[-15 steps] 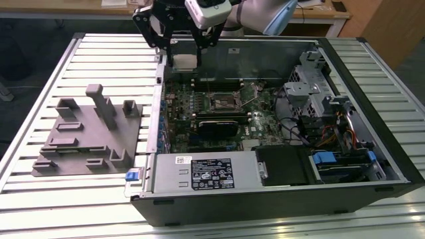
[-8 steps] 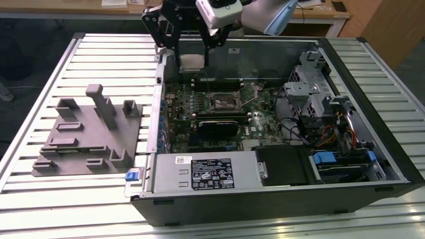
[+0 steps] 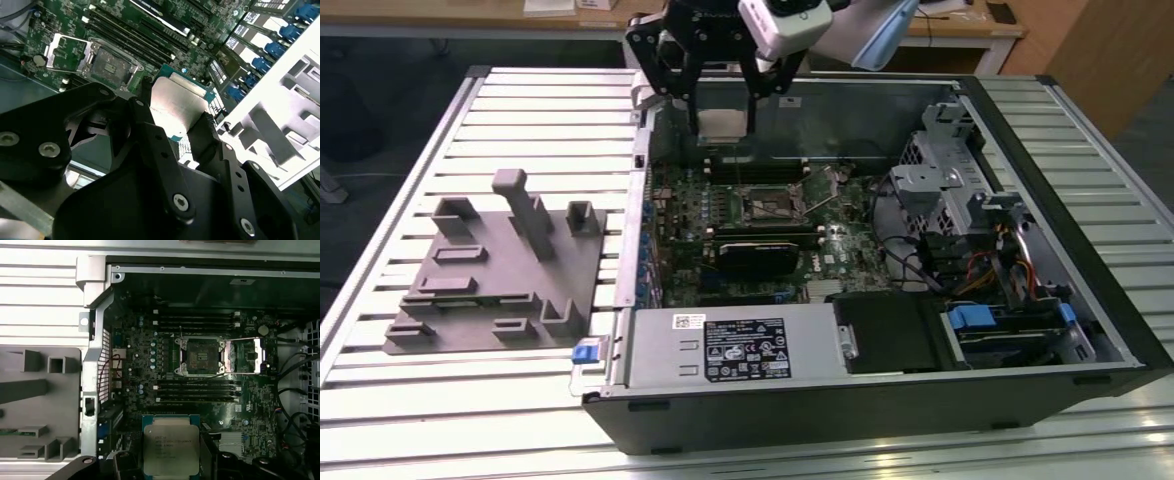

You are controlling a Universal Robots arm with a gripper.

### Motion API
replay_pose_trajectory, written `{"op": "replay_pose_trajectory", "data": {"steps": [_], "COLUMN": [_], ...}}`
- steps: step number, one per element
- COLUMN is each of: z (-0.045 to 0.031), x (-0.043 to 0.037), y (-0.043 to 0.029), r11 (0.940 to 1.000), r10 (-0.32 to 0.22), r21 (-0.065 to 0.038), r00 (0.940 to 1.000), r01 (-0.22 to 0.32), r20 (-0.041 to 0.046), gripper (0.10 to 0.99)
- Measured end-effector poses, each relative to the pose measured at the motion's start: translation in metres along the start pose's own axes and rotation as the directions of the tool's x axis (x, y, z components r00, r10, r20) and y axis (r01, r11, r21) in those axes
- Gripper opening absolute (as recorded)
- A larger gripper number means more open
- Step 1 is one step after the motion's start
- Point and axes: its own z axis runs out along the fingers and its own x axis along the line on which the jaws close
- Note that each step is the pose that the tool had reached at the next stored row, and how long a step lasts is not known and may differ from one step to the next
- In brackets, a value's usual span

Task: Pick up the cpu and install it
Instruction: 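Pick up the cpu and move it towards the insertion slot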

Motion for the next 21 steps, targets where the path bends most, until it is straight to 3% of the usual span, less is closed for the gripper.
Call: {"op": "replay_pose_trajectory", "data": {"steps": [21], "z": [0.0011], "x": [-0.0421], "y": [0.0002], "r11": [1.0], "r10": [0.0], "r21": [0.0], "r00": [1.0], "r01": [0.0], "r20": [0.0], "gripper": [0.541]}}
